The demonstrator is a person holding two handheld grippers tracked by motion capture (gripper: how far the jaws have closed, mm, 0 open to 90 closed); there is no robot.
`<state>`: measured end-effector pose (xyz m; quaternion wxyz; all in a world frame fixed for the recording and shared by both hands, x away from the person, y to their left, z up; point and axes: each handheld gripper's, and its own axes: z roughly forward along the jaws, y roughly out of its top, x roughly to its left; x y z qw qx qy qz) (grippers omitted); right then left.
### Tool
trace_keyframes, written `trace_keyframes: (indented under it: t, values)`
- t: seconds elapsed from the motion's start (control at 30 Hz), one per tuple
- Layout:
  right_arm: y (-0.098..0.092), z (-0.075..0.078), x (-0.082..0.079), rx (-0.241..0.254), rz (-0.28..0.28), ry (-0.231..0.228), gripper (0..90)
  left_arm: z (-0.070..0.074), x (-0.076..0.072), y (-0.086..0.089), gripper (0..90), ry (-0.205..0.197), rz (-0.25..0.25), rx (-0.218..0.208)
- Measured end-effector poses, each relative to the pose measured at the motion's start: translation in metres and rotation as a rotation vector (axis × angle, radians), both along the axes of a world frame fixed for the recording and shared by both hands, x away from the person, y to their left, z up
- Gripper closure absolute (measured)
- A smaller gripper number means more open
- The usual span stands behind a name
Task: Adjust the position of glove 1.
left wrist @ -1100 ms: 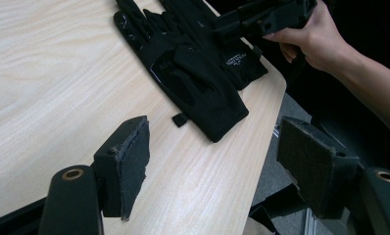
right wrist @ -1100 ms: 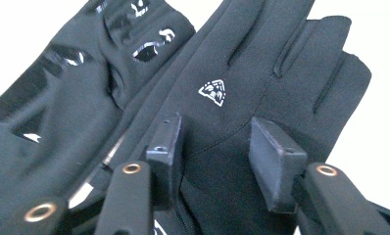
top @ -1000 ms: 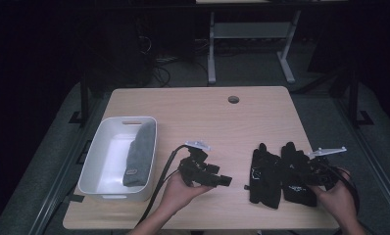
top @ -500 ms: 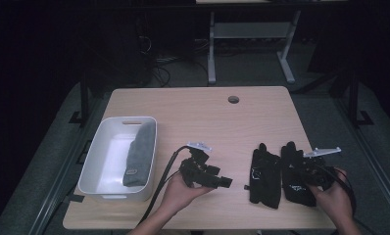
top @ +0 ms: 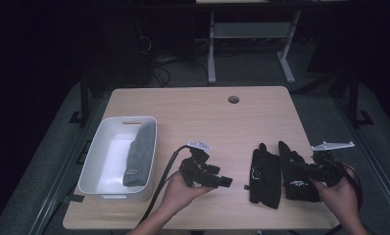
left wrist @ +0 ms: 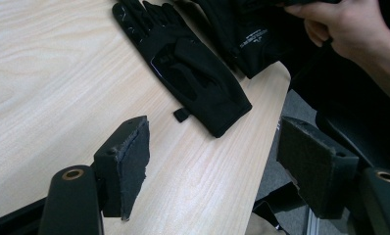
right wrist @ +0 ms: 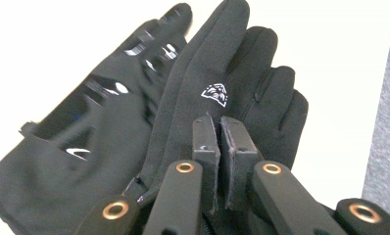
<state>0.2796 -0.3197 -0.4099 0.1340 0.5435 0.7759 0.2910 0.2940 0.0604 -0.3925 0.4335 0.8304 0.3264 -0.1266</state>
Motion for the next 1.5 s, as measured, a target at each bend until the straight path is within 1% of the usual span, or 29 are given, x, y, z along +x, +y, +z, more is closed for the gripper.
trace_keyframes:
  t: [0.03,0.07,0.1,0.13,0.2,0.23,0.27,0.33,0.4,0.43,0.47,0.57,0.7,0.73,0.9,1.0,1.03,1.07,1.1,1.13,1.17,1.2,1.23,1.27,1.33,1.4,1.43,1.47,1.5]
  values:
    - [0.005,0.007,0.000,0.012,0.010,-0.010,85.6,0.001,0.000,0.000,28.3,0.001,0.001,-0.002]
    - [0.005,0.007,0.000,0.012,0.010,-0.010,85.6,0.001,0.000,0.000,28.3,0.001,0.001,-0.002]
    - [0.006,0.009,0.000,0.025,0.009,-0.011,85.6,0.001,0.000,0.001,28.3,-0.003,0.000,-0.003]
    - [0.010,0.013,0.001,0.050,0.014,-0.010,85.6,0.001,0.000,0.001,28.3,-0.005,0.000,-0.004]
    - [0.012,0.013,0.002,0.058,0.014,-0.008,85.5,0.002,0.000,0.003,28.3,-0.004,0.003,-0.003]
    - [0.017,0.014,0.003,0.074,0.018,0.003,85.5,0.003,0.000,0.004,28.3,-0.005,0.006,-0.004]
    - [0.017,0.014,0.003,0.074,0.018,0.003,85.5,0.003,0.000,0.004,28.3,-0.005,0.006,-0.004]
    - [0.027,0.012,0.004,0.080,0.023,0.021,85.5,0.003,0.000,0.005,28.3,-0.009,0.006,-0.004]
    - [0.031,0.012,0.005,0.074,0.031,0.023,85.5,0.003,0.000,0.006,28.3,-0.007,0.008,-0.006]
    - [0.037,0.010,0.007,0.085,0.030,0.033,85.5,0.003,0.000,0.006,27.8,-0.005,0.005,-0.006]
    - [0.037,0.010,0.007,0.085,0.030,0.033,85.5,0.003,0.000,0.006,27.6,-0.005,0.005,-0.006]
    - [0.048,0.008,0.008,0.096,0.034,0.047,85.3,0.003,0.000,0.007,27.5,-0.010,0.002,0.000]
    - [0.055,0.003,0.011,0.092,0.019,0.081,85.2,0.002,0.000,0.008,27.6,-0.008,0.003,0.003]
    - [0.058,0.001,0.012,0.096,0.009,0.101,85.1,0.002,0.000,0.009,27.6,-0.009,0.004,0.005]
    - [0.064,-0.010,0.015,0.113,-0.007,0.129,84.8,-0.001,0.000,0.009,27.6,-0.005,0.008,0.006]
    - [0.068,-0.015,0.016,0.119,0.002,0.136,82.0,-0.003,0.000,0.008,27.6,-0.001,0.002,0.008]
    - [0.070,-0.017,0.016,0.119,0.002,0.152,79.5,-0.004,0.000,0.007,27.6,0.004,0.000,0.008]
    - [0.071,-0.018,0.016,0.123,0.014,0.157,76.4,-0.006,-0.001,0.006,27.6,0.006,-0.004,0.011]
    - [0.071,-0.018,0.016,0.121,0.041,0.160,72.5,-0.006,-0.001,0.006,27.6,0.005,-0.005,0.015]
    - [0.072,-0.018,0.016,0.111,0.047,0.158,68.9,-0.006,-0.001,0.006,27.5,0.005,-0.005,0.016]
    - [0.071,-0.017,0.014,0.099,0.064,0.137,66.5,-0.006,-0.001,0.006,27.6,0.004,-0.005,0.016]
    - [0.071,-0.016,0.013,0.093,0.060,0.139,66.4,-0.006,-0.001,0.006,27.6,0.002,-0.004,0.013]
    - [0.071,-0.016,0.012,0.080,0.069,0.125,66.4,-0.006,-0.001,0.006,27.6,0.001,-0.006,0.013]
    - [0.069,-0.016,0.011,0.077,0.077,0.128,66.9,-0.006,-0.001,0.006,27.5,0.000,-0.008,0.014]
    - [0.068,-0.018,0.010,0.063,0.078,0.135,71.3,-0.006,-0.002,0.005,27.6,0.000,-0.005,0.015]
    - [0.069,-0.021,0.009,0.070,0.080,0.142,76.0,-0.008,-0.002,0.005,27.7,0.002,-0.005,0.016]
    - [0.071,-0.021,0.008,0.072,0.068,0.152,77.8,-0.009,-0.002,0.005,27.9,0.005,-0.005,0.017]
    - [0.071,-0.022,0.009,0.066,0.083,0.139,79.0,-0.010,-0.001,0.005,28.0,0.009,-0.004,0.019]
    - [0.073,-0.022,0.009,0.065,0.085,0.133,80.7,-0.011,-0.001,0.005,28.3,0.010,-0.004,0.020]
